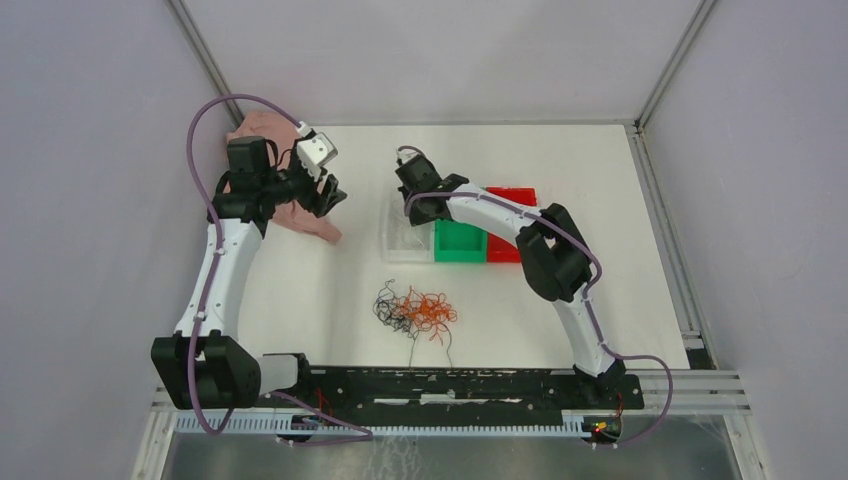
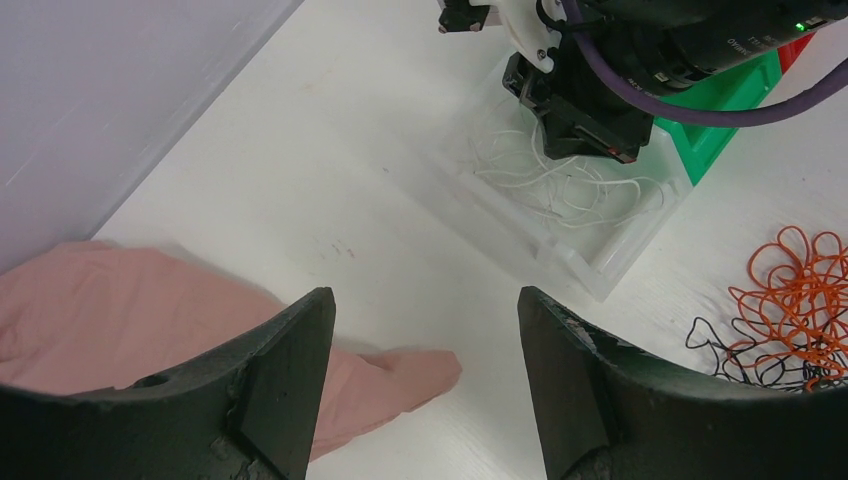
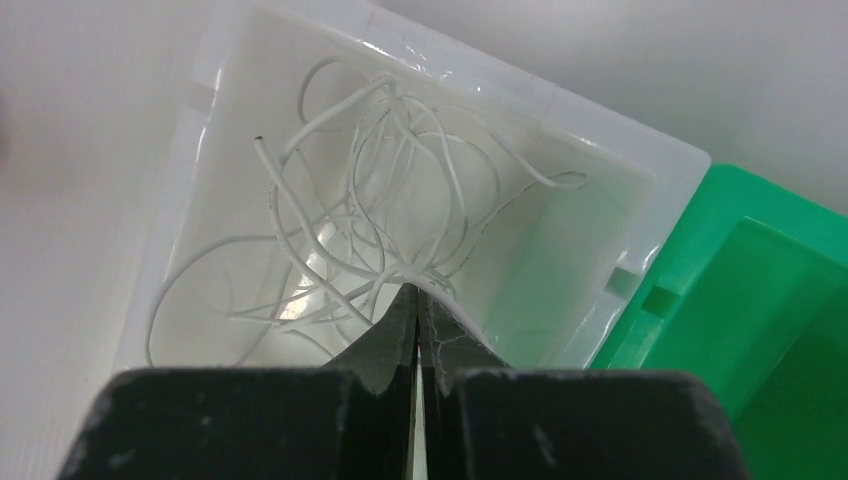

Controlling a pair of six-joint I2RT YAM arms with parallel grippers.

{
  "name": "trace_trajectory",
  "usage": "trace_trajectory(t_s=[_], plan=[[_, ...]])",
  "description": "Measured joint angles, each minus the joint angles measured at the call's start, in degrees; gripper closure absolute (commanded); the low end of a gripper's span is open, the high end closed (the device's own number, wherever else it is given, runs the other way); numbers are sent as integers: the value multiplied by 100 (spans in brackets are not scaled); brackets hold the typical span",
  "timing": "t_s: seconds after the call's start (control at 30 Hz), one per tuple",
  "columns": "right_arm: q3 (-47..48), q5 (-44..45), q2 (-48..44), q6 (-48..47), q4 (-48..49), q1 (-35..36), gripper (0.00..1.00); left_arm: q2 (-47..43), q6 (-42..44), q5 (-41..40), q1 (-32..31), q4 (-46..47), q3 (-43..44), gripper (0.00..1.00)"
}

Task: Untangle the cables
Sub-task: Adjust the cable in the bin, then untie the cable.

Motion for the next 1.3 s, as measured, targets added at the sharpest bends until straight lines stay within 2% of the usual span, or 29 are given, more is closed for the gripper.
trace_trajectory(t_s=[0.1, 0.13, 0.27, 0.4, 0.53, 0.73, 0.9, 1.0, 1.17, 1.3], plan=[[0, -118, 26, -48, 61, -35, 88, 0, 2, 22, 0, -2, 0, 22], [0, -151, 24, -68, 85, -35, 84, 0, 13, 35, 0, -22, -2, 20], [-337, -251, -236, -162, 391, -9, 49, -2, 402, 199, 9, -413, 0, 16], [-811, -337, -1012, -247, 531, 81, 38, -4, 1158, 396, 9, -1307, 2, 16], [-1292, -393, -2024, -256, 809, 216, 32, -42, 1886, 492, -55, -2129, -101, 16], [-2247, -549, -3458, -271, 1154, 367, 33, -306, 2282, 422, -621, -2671, -807, 17], [-3364, -575, -4264, -286, 1047, 428, 43, -409, 2273, 297, -1154, -2616, -1080, 17], [-4400, -638, -4907, -125, 914, 483, 49, -470, 2271, 188, -1390, -2516, -1263, 18], [-6035, -990, -5995, 345, 811, 588, 50, -476, 2267, 55, -1473, -2472, -1353, 18], [-6712, -1318, -6334, 713, 898, 660, 51, -476, 2245, 11, -1480, -2413, -1351, 19]])
